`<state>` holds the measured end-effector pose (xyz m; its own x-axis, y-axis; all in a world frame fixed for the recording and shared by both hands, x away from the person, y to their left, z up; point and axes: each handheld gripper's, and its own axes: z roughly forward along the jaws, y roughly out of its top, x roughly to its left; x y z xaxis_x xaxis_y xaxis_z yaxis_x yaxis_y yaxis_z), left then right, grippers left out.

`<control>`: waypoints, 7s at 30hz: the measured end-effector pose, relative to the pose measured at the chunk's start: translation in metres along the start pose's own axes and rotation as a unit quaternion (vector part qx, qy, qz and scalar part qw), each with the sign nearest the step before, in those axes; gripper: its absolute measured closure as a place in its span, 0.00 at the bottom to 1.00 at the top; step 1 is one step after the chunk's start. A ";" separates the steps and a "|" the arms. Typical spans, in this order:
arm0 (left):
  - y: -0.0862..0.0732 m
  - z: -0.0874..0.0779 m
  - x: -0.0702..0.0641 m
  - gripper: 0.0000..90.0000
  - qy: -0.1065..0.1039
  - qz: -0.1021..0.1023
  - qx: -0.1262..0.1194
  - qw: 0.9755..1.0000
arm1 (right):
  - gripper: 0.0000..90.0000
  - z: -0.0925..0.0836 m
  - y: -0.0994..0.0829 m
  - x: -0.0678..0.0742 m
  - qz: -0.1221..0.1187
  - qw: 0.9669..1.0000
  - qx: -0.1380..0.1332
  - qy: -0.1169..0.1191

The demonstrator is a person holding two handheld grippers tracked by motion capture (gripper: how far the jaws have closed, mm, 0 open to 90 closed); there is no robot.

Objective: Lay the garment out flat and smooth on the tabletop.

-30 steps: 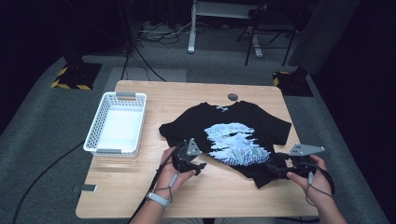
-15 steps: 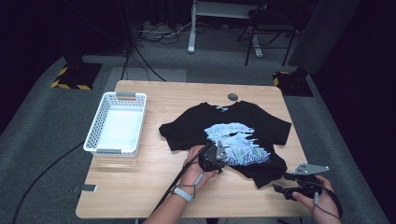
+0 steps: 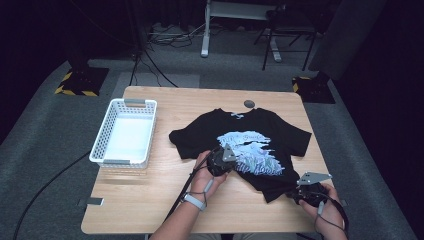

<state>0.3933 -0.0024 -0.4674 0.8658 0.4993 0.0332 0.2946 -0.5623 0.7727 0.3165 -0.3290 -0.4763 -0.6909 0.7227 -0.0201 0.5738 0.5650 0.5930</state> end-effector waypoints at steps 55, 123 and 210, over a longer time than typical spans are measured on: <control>-0.032 -0.006 0.047 0.56 0.063 -0.049 0.054 0.995 | 0.34 0.053 0.054 -0.046 0.017 1.000 -0.005 -0.015; -0.020 0.006 -0.034 0.94 -0.008 0.093 0.005 0.996 | 0.93 -0.048 0.063 0.033 -0.049 0.982 -0.131 0.130; 0.037 -0.120 0.111 0.48 0.205 -0.111 -0.079 0.969 | 0.33 -0.021 0.168 -0.102 0.047 0.966 -0.179 -0.180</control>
<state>0.4517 0.1116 -0.3589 0.5452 0.8347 0.0782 0.3624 -0.3188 0.8758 0.4736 -0.3160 -0.3577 -0.4081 0.8924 -0.1925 0.3927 0.3619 0.8455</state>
